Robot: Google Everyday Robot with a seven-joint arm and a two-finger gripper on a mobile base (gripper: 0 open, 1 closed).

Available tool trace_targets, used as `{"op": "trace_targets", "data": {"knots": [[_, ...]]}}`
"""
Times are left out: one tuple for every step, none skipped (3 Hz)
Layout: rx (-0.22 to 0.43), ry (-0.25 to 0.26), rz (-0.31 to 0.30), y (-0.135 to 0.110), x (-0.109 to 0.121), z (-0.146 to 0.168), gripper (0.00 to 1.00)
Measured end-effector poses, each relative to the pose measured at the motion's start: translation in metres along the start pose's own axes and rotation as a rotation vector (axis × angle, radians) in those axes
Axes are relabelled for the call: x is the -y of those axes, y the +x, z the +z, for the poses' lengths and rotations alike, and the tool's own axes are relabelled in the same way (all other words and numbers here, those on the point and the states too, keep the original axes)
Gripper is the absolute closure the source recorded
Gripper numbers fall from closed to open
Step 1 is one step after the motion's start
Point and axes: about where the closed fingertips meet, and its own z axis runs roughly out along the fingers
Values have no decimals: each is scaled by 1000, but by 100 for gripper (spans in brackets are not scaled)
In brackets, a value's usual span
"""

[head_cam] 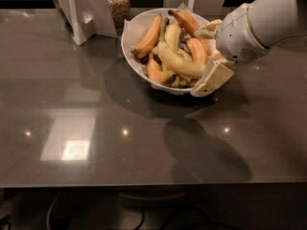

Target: Pick banana from white bowl

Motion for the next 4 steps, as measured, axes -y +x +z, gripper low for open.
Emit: {"op": "trace_targets", "data": {"knots": [[8,7,4,3,6,14,42],[16,19,5,5,11,22,44],[27,42,0,7,21,36,44],[34,49,4,9,26,46,45]]}}
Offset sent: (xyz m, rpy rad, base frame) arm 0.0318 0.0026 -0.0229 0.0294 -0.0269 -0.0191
